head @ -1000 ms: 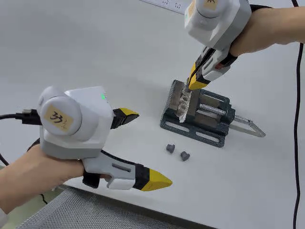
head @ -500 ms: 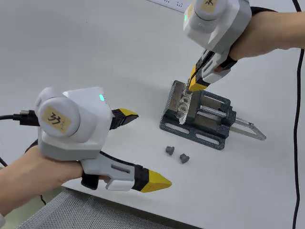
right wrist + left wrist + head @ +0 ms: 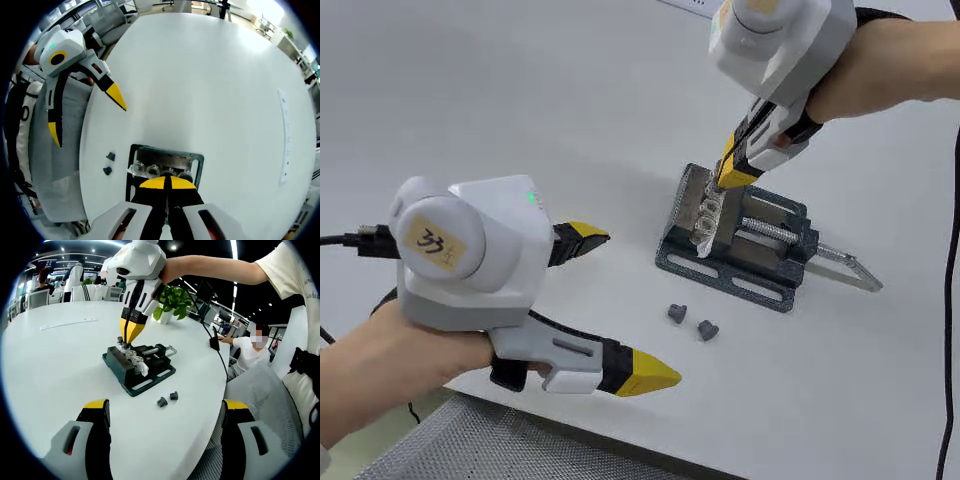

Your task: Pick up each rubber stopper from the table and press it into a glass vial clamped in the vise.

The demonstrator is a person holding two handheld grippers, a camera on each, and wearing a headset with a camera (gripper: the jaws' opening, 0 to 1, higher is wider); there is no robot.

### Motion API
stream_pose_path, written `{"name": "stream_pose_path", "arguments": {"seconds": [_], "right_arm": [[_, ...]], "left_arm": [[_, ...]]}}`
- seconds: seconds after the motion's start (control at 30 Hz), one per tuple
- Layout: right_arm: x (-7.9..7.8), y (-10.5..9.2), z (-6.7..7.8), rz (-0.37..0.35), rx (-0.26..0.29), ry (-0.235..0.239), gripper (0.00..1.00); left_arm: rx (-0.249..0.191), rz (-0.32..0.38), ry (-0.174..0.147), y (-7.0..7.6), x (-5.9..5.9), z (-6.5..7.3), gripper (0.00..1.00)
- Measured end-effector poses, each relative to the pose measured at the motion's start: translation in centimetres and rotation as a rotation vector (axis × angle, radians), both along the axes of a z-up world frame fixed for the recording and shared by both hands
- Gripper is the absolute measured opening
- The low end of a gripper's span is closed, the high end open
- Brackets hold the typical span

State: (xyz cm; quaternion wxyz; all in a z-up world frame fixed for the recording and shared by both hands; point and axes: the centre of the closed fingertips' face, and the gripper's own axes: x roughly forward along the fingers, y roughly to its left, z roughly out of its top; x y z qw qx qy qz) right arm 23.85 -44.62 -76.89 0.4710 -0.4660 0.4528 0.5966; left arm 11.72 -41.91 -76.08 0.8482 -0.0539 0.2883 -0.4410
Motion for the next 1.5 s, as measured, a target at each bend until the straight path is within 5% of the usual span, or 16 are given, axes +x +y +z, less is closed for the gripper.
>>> {"name": "stream_pose_path", "arguments": {"seconds": [0.6,1.03,1.27,1.3,1.5], "right_arm": [[0.3,0.2,-0.1,-0.025,-0.018,-0.012,0.0],[0.1,0.1,-0.2,0.021,-0.055,-0.091,0.0],[0.6,0.1,0.0,-0.028,0.019,-0.056,0.0],[0.5,0.2,0.0,-0.096,0.032,-0.033,0.0],[0.6,0.1,0.0,-0.027,0.021,-0.07,0.0]], "left_arm": [[-0.013,0.004,0.002,-0.4,0.3,0.0,0.91],[-0.012,0.0,-0.009,-0.7,0.4,0.4,0.91],[-0.007,-0.004,-0.02,-0.6,0.4,1.0,0.91],[-0.005,-0.006,-0.023,-0.6,0.4,1.1,0.91],[0.009,-0.01,-0.027,-0.4,0.7,1.3,0.91]]}}
